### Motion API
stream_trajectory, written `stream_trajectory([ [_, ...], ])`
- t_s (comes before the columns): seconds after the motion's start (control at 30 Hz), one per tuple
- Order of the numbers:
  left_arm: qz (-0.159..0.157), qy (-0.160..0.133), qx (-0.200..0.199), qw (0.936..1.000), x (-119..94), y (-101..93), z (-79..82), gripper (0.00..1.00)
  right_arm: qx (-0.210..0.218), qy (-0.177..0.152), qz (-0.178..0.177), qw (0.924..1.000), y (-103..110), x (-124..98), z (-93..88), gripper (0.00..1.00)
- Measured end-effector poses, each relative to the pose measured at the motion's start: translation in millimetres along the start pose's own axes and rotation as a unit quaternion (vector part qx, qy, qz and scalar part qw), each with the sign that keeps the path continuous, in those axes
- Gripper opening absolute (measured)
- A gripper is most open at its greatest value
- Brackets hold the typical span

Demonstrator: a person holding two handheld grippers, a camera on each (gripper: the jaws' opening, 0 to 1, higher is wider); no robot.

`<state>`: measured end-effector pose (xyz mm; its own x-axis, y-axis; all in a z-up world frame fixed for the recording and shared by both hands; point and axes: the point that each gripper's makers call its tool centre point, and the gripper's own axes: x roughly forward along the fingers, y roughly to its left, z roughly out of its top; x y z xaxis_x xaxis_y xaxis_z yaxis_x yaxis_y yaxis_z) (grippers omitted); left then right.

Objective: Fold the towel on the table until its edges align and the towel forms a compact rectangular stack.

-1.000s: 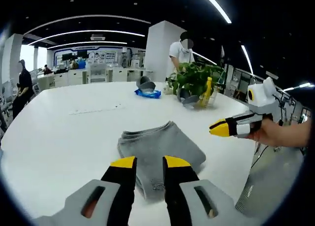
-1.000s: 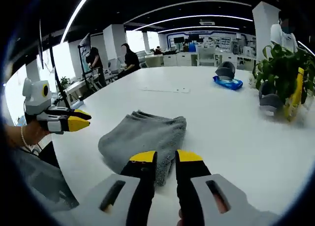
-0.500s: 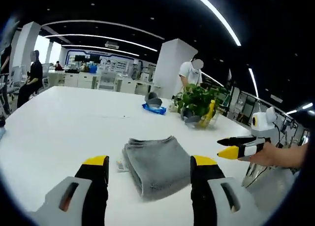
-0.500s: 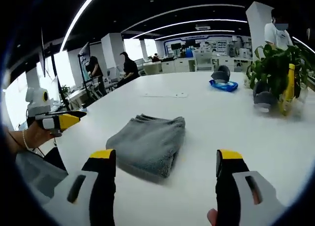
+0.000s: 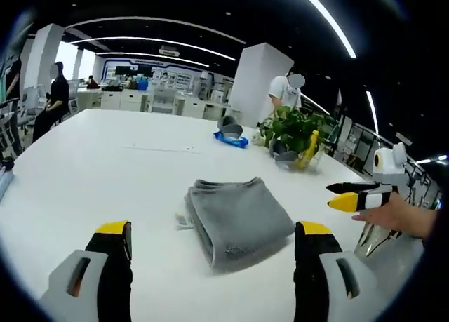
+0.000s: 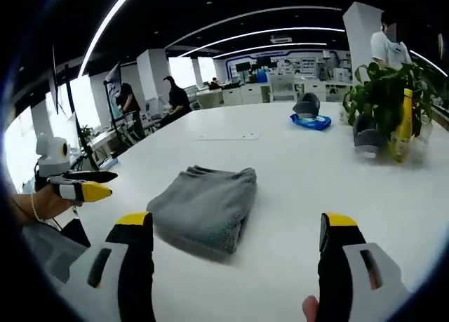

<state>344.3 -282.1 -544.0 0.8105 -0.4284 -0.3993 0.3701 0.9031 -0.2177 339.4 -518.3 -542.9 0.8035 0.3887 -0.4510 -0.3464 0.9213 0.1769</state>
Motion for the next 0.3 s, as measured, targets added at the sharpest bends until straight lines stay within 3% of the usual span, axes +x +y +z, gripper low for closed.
stream_trajectory([
  [0.3,0.004,-0.002,-0.013,0.9999,-2.0,3.2,1.1,1.00,-0.001,0.003,-0.008,1.0000,-4.8,-3.4,-1.8,1.00],
])
